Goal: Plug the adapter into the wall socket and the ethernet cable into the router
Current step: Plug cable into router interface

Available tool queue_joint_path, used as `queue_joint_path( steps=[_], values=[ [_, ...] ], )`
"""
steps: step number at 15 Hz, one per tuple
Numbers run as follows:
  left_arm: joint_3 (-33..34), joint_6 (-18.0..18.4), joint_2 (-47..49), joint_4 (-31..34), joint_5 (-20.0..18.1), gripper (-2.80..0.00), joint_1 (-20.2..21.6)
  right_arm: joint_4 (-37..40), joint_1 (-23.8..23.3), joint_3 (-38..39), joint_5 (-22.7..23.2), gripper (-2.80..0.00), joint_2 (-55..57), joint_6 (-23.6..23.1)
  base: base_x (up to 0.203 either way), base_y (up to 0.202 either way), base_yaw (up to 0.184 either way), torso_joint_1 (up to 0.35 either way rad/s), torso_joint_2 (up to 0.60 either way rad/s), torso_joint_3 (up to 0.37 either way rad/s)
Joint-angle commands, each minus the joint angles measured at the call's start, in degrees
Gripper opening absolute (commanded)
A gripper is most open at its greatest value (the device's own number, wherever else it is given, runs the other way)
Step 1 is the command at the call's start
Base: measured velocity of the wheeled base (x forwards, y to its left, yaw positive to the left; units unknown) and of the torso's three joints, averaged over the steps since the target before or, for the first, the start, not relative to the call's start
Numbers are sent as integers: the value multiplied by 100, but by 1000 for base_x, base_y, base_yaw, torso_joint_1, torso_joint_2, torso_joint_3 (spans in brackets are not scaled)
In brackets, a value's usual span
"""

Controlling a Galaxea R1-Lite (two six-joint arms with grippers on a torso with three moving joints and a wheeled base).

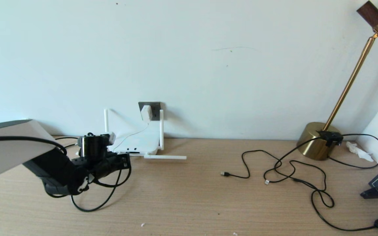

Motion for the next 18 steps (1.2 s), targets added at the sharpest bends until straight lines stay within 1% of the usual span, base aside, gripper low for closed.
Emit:
queue_joint_path(
  steps=[1, 8, 18],
  values=[
    [-34, -1, 11, -34, 3, -280, 0, 3, 2, 1, 0, 0, 7, -3, 0, 0, 0, 0, 0, 0],
    [-171, 3, 51, 97, 3, -280, 0, 3, 2, -1, 0, 0, 7, -3, 0, 0, 0, 0, 0, 0],
    [-171, 38, 51, 98, 3, -280, 0, 3, 2, 6, 0, 0, 7, -4, 0, 0, 0, 0, 0, 0]
  ],
)
